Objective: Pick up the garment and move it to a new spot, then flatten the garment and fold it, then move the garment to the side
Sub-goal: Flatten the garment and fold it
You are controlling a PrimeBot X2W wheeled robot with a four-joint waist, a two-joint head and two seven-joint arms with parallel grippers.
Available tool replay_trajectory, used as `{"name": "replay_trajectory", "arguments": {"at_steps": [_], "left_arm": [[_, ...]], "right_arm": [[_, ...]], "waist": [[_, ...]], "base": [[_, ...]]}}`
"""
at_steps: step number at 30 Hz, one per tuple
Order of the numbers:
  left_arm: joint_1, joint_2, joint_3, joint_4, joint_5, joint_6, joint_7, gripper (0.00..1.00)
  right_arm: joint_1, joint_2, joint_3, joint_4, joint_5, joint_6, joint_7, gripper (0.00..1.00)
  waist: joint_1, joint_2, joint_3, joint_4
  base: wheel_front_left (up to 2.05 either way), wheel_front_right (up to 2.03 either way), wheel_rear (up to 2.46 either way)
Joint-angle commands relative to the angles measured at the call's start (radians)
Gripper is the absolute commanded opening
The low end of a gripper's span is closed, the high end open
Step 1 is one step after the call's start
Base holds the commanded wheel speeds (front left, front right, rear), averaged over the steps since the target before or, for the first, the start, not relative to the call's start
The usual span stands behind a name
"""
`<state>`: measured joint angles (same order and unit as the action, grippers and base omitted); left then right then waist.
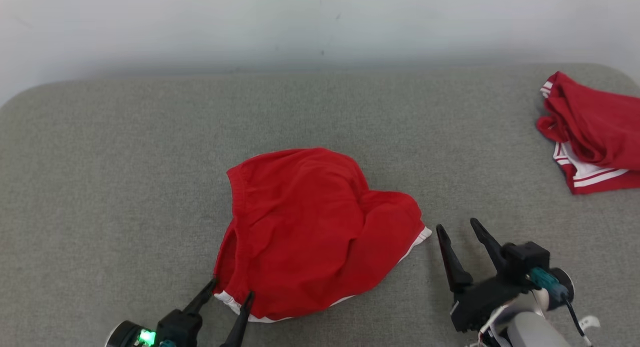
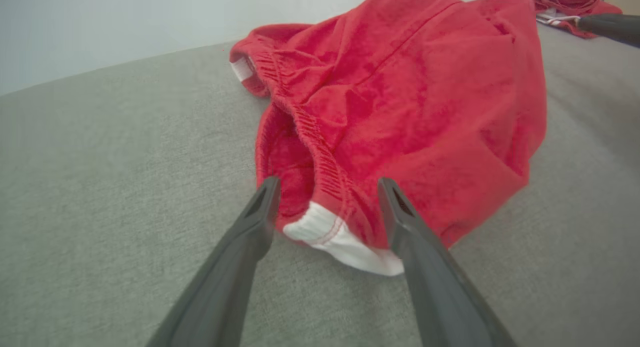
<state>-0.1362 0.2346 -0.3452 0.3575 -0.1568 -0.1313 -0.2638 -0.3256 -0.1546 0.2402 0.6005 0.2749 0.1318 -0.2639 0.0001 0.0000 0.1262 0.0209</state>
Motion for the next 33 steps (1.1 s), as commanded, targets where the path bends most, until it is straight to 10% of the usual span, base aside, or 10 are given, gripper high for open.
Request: {"name": "replay_trajectory", "arguments": {"at_steps": [1,16,18,19,20,21,33], "left_arm": [[-0.019,0.006,-0.013,0.016,-0.004,0.002,0.0,1.0],[-0.049,-0.008,-0.051,0.076,-0.054,0.002,0.0,1.0],[-0.045,-0.014,-0.052,0.082,-0.058,0.002,0.0,1.0],[-0.046,-0.015,-0.054,0.082,-0.057,0.002,0.0,0.59],[-0.048,-0.017,-0.055,0.081,-0.061,0.002,0.0,0.43],[-0.049,-0.02,-0.056,0.082,-0.066,0.002,0.0,0.0],[0.001,-0.036,0.014,-0.078,-0.129,0.002,0.0,0.0]], "right_arm": [[-0.025,0.005,0.012,0.025,0.009,-0.003,0.0,1.0],[-0.137,0.047,0.11,0.274,0.078,-0.003,0.002,1.0],[-0.144,0.056,0.124,0.289,0.1,-0.003,0.002,0.45],[-0.149,0.057,0.128,0.29,0.115,-0.002,0.003,0.0],[-0.153,0.057,0.132,0.29,0.127,-0.002,0.004,0.0],[-0.155,0.054,0.136,0.29,0.136,-0.001,0.004,0.0],[-0.064,-0.027,0.103,0.051,0.214,-0.002,0.0,0.0]], "waist": [[-0.0001,0.0,0.031,0.014],[-0.0001,0.0,0.067,0.056],[-0.0001,0.0,0.068,0.06],[-0.0001,0.0,0.069,0.061],[-0.0001,0.0,0.07,0.061],[-0.0001,0.0,0.07,0.061],[-0.0001,0.0,0.005,0.024]], "base": [[0.0,0.0,0.0],[0.0,0.0,0.0],[0.0,0.0,0.0],[0.0,0.0,0.0],[0.0,0.0,0.0],[0.0,0.0,0.0],[0.0,0.0,0.0]]}}
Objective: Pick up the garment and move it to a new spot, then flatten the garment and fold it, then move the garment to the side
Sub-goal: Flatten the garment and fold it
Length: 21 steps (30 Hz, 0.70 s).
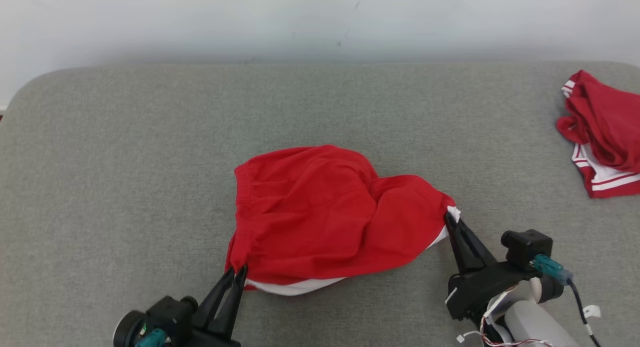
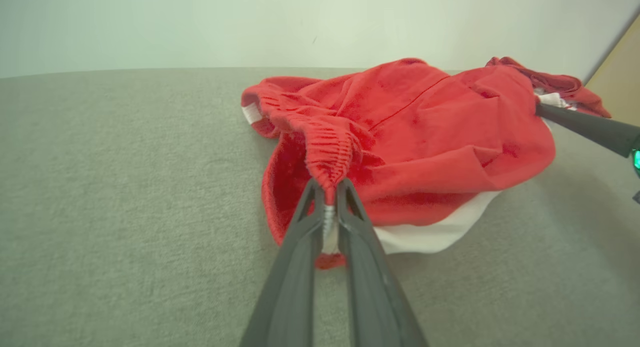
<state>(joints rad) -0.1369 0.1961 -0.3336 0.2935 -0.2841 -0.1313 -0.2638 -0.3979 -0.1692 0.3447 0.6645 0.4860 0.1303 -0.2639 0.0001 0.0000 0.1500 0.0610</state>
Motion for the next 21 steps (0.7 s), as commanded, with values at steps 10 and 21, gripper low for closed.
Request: {"name": "replay_trajectory", "arguments": {"at_steps": [10,21], "left_arm": [[-0.208,0.053,-0.049,-0.113,-0.069,0.002,0.0,0.0],[-0.865,0.135,-0.161,0.014,-0.254,0.002,0.108,0.0]], "right_arm": [[-0.094,-0.071,0.044,-0.143,0.183,0.0,0.029,0.0],[-0.585,-0.09,-0.101,-0.125,0.374,0.0,0.248,0.0]], "waist": [[-0.0001,0.0,-0.023,-0.07],[-0.0001,0.0,0.261,-0.107]], "base": [[0.0,0.0,0.0],[0.0,0.0,0.0]]}}
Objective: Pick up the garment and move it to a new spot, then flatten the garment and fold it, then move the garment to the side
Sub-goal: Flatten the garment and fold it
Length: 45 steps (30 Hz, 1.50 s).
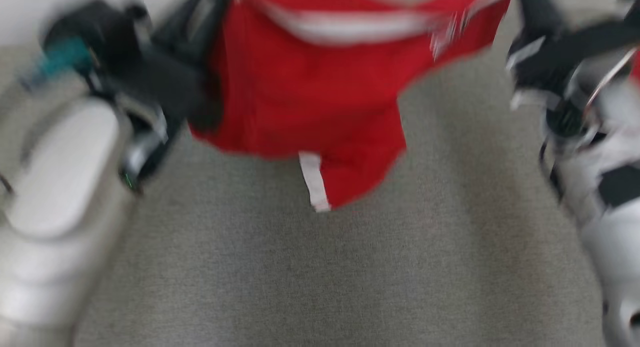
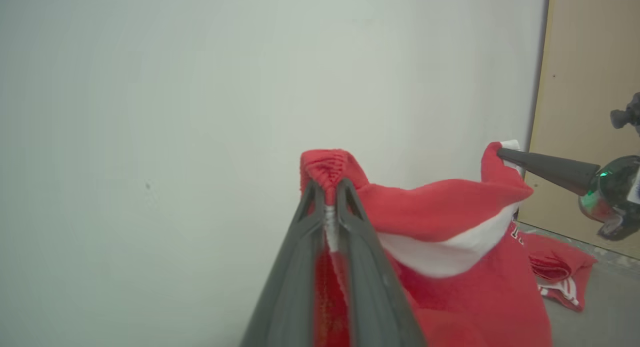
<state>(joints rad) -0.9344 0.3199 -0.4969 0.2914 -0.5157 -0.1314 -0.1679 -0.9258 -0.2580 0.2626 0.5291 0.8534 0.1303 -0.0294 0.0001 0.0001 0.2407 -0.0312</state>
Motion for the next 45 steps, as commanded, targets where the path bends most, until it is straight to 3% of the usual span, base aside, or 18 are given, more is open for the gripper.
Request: {"name": "replay_trajectory", "arguments": {"at_steps": [1,5,11,20,28,37,45], "left_arm": [[-0.067,0.011,0.003,0.016,-0.023,0.003,0.012,0.0],[-0.351,0.019,-0.002,0.094,-0.085,0.003,0.06,0.0],[-0.733,0.024,0.019,0.254,-0.118,0.003,0.102,0.0],[-1.062,-0.017,-0.019,0.485,-0.121,0.003,0.092,0.0],[-1.148,-0.049,-0.079,0.625,-0.176,0.003,0.038,0.0],[-1.168,-0.029,-0.162,0.674,-0.237,0.003,0.007,0.0],[-1.076,-0.02,-0.213,0.652,-0.305,0.003,-0.057,0.0]], "right_arm": [[-0.058,-0.001,-0.019,0.01,0.006,0.0,0.014,0.0],[-0.321,0.019,-0.119,0.094,0.014,0.0,0.076,0.0],[-0.715,0.041,-0.215,0.256,-0.084,0.0,0.099,0.0],[-1.053,0.068,-0.249,0.458,-0.258,0.0,0.043,0.0],[-1.143,0.104,-0.261,0.596,-0.301,0.0,-0.02,0.0],[-1.157,0.099,-0.25,0.654,-0.296,0.0,-0.049,0.0],[-1.057,0.121,-0.244,0.65,-0.238,0.0,-0.063,0.0]], "waist": [[-0.0001,-0.0001,0.17,-0.015],[-0.0001,-0.0001,0.3,-0.032],[-0.0001,-0.0001,0.437,-0.07],[-0.0001,-0.0001,0.524,-0.096],[-0.0001,-0.0001,0.553,-0.1],[-0.0001,-0.0001,0.558,-0.108],[-0.0001,-0.0001,0.513,-0.111]], "base": [[0.0,0.0,0.0],[0.0,0.0,0.0],[0.0,0.0,0.0],[0.0,0.0,0.0],[0.0,0.0,0.0],[0.0,0.0,0.0],[0.0,0.0,0.0]]}}
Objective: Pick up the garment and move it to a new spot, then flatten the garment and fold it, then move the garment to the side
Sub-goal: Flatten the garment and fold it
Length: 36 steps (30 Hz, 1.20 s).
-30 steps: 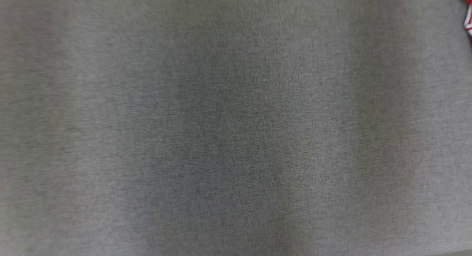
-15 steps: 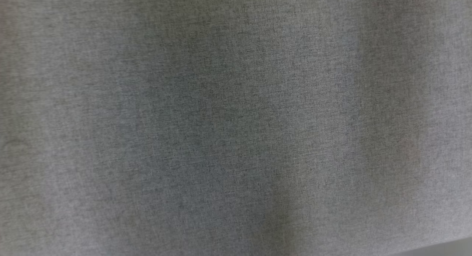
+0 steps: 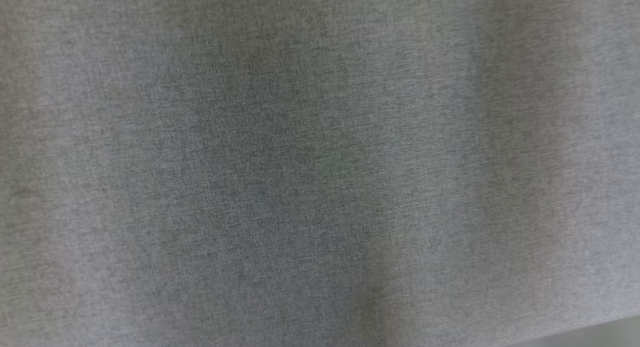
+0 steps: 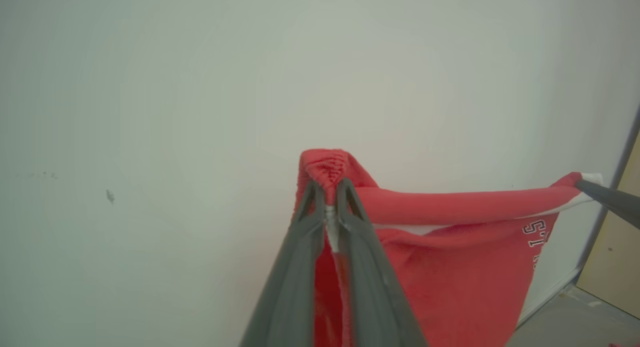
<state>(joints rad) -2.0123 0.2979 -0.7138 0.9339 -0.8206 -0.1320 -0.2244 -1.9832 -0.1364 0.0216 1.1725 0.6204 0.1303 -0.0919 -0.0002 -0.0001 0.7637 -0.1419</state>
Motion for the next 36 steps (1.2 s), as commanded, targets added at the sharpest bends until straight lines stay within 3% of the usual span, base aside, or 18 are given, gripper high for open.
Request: {"name": "replay_trajectory", "arguments": {"at_steps": [1,7,12,19,24,29,36], "left_arm": [[0.031,0.008,0.0,-0.003,-0.025,0.004,-0.006,0.0],[0.253,0.079,-0.05,-0.113,-0.081,0.003,-0.033,0.0],[0.491,0.134,-0.031,-0.244,-0.083,0.007,-0.041,0.0],[0.923,0.192,0.092,-0.545,-0.01,0.108,-0.041,0.0],[1.236,0.192,0.172,-0.749,0.037,0.182,-0.041,0.0],[1.506,0.169,0.226,-0.882,0.098,0.223,-0.041,0.0],[1.781,0.113,0.254,-0.94,0.176,0.216,-0.041,0.0]], "right_arm": [[0.029,0.006,0.003,-0.006,0.01,0.0,-0.002,0.0],[0.263,0.001,0.06,-0.131,0.115,0.0,0.025,0.0],[0.534,-0.022,0.152,-0.305,0.205,0.0,0.079,0.0],[0.933,-0.086,0.23,-0.571,0.323,0.0,0.131,0.0],[1.195,-0.14,0.229,-0.731,0.36,0.0,0.151,0.0],[1.433,-0.171,0.174,-0.855,0.37,0.0,0.166,0.0],[1.744,-0.161,0.061,-0.995,0.333,-0.002,0.208,0.0]], "waist": [[0.0002,0.0001,-0.023,-0.003],[0.0002,0.0001,-0.102,-0.01],[0.0002,0.0001,-0.183,-0.011],[0.0002,0.0001,-0.296,-0.016],[0.0002,0.0001,-0.364,-0.012],[0.0002,0.0001,-0.42,-0.003],[0.0002,0.0001,-0.478,0.025]], "base": [[0.0,0.0,0.0],[0.0,0.0,0.0],[0.0,0.0,0.0],[0.0,0.0,0.0],[0.0,0.0,0.0],[0.0,0.0,0.0],[0.0,0.0,0.0]]}}
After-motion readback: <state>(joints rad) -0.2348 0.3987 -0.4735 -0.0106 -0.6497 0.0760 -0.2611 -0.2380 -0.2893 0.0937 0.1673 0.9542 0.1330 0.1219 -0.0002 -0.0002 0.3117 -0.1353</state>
